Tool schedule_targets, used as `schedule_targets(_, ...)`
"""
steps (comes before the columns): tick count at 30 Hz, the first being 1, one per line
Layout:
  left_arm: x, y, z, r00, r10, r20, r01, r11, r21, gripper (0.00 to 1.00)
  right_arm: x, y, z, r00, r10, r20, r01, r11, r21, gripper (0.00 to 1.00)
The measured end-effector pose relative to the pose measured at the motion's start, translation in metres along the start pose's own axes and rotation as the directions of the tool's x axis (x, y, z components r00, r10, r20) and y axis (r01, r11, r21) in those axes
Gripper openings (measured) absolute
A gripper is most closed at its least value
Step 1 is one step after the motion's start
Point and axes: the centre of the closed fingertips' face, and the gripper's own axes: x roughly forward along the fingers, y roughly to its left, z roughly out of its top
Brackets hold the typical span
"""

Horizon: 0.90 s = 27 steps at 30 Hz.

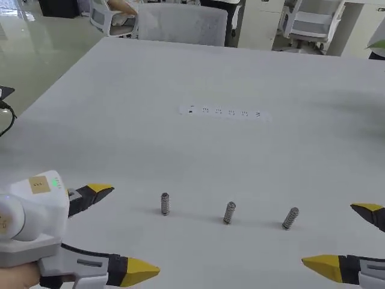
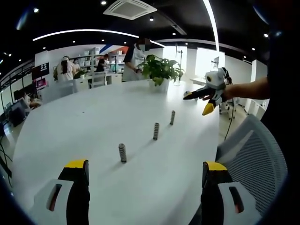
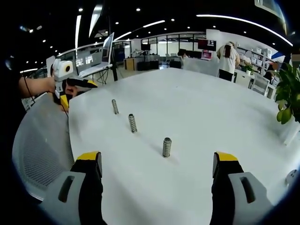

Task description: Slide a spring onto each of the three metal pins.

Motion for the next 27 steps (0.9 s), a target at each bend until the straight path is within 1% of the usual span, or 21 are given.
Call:
schedule_targets(3, 0.0008, 0.002, 0.0013, 1.0, -0.002, 0.007, 0.002, 1.0, -0.002, 0.98, -0.0016, -0.0018, 0.0021, 0.9999, -0.009, -0.006, 0.009, 1.0, -0.008, 0.99)
schedule_targets(6, 0.0032, 0.0046, -0.0012, 1.0, 0.002, -0.002, -0.002, 1.0, -0.002, 0.98, -0.0019, -0.0026, 0.0018, 0.9998, -0.011, -0.014, 0.011, 1.0, -0.013, 0.99)
schedule_targets(9, 0.0041, 0.003, -0.0007, 1.0, -0.003, 0.0, 0.003, 1.0, -0.004, 0.98, -0.0017, -0.0026, 0.001, 0.9996, -0.013, -0.026, 0.013, 1.0, -0.029, 0.99)
schedule_targets(13, 0.0052, 0.0006, 0.0005, 0.9999, -0.014, 0.0, 0.014, 1.0, 0.002, 0.98, -0.0007, -0.0025, 0.0032, 0.9997, -0.015, -0.016, 0.015, 1.0, -0.026, 0.99)
schedule_targets(17, 0.0052, 0.001, 0.004, 0.9997, -0.016, 0.016, 0.017, 1.0, -0.007, 0.98, -0.0002, -0.0002, 0.0025, 0.9998, -0.012, -0.016, 0.011, 1.0, -0.028, 0.99)
schedule_targets(18, 0.0053, 0.001, 0.0047, 0.9996, -0.019, 0.02, 0.019, 1.0, -0.007, 0.98, -0.0002, 0.0011, 0.0015, 0.9999, -0.004, -0.016, 0.004, 1.0, -0.027, 0.99)
schedule_targets(22, 0.0065, 0.0027, 0.0025, 0.9999, -0.013, 0.005, 0.013, 1.0, -0.005, 0.98, -0.0016, 0.0009, -0.0027, 0.9997, -0.007, -0.025, 0.006, 0.999, -0.036, 0.99)
schedule_targets(25, 0.007, 0.0027, 0.0041, 0.9999, -0.012, 0.01, 0.012, 1.0, 0.001, 0.98, -0.0037, 0.0001, -0.0026, 0.9998, -0.007, -0.018, 0.006, 0.999, -0.031, 0.99)
schedule_targets(27, 0.0081, 0.0016, 0.0043, 0.9999, -0.017, 0.005, 0.017, 1.0, 0.002, 0.98, -0.0044, -0.0011, -0.0027, 0.9999, -0.008, -0.015, 0.007, 0.999, -0.034, 0.99)
